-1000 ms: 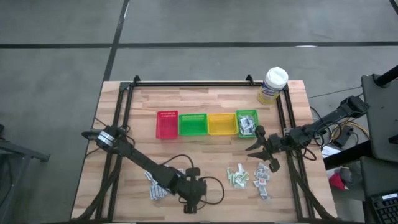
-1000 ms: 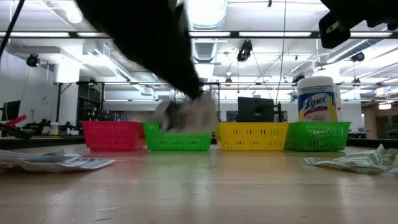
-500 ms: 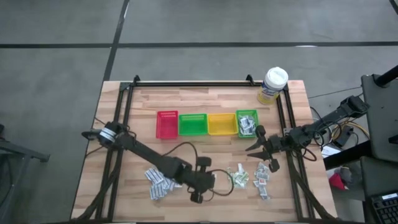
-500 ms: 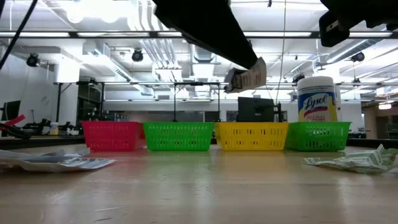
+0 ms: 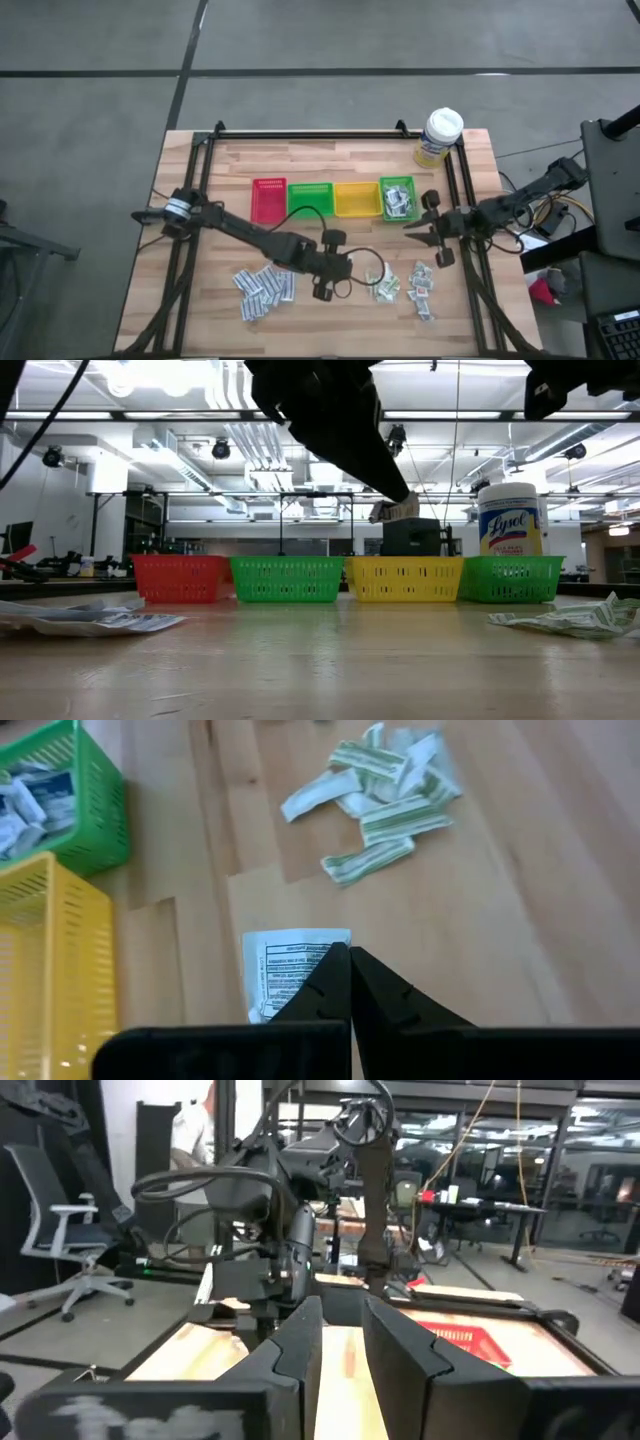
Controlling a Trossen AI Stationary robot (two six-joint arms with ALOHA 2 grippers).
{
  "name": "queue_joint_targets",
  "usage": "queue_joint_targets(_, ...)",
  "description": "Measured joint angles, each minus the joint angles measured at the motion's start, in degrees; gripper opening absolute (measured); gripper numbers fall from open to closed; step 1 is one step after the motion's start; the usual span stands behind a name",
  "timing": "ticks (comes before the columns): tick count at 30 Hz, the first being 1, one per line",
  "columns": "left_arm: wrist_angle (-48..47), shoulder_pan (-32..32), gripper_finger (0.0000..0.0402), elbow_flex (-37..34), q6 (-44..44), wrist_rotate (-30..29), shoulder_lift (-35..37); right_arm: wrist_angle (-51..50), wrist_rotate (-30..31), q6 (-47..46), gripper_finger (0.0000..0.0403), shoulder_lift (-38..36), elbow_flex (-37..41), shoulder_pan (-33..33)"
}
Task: Pick & Place First Aid Supplies
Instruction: Put the blue alcohol pad into the right green bin
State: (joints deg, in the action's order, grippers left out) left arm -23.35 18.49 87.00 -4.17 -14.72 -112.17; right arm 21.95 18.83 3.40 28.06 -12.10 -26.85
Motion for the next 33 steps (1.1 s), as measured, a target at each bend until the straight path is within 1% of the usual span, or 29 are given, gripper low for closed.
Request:
queue_joint_targets(4,0.0,-1.4,0.0,0.0,-2.4,0.0,0.3,-3.2,2.8,-0.6,0.0065,-3.6,0.0,0.0)
queue_joint_targets(8,0.4,-2.6,0.0,0.0,-5.5,-0.6,1.3,-6.1,3.9,-2.1,0.0064,-5.6,0.0,0.0)
queue_joint_targets(13,2.6,-3.5,0.0,0.0,-12.1,-1.3,2.5,-9.2,3.9,-5.2,0.0069,-5.5,0.0,0.0)
queue_joint_targets(19,8.5,-3.9,0.0,0.0,-21.4,-1.5,3.4,-10.7,4.0,-10.0,0.0068,-5.4,0.2,0.0)
queue_joint_targets(25,10.4,-3.8,0.0,0.0,-27.4,-5.6,3.4,-14.2,6.3,-20.0,0.0065,-5.4,0.2,0.0)
queue_joint_targets(28,12.1,-3.5,0.0,0.0,-30.0,-6.4,3.4,-15.9,6.7,-25.0,0.0074,-5.3,0.2,0.0)
queue_joint_targets(33,13.9,-3.4,0.0,0.0,-35.1,-6.4,3.4,-15.9,6.7,-32.9,0.0098,-5.3,0.2,0.0)
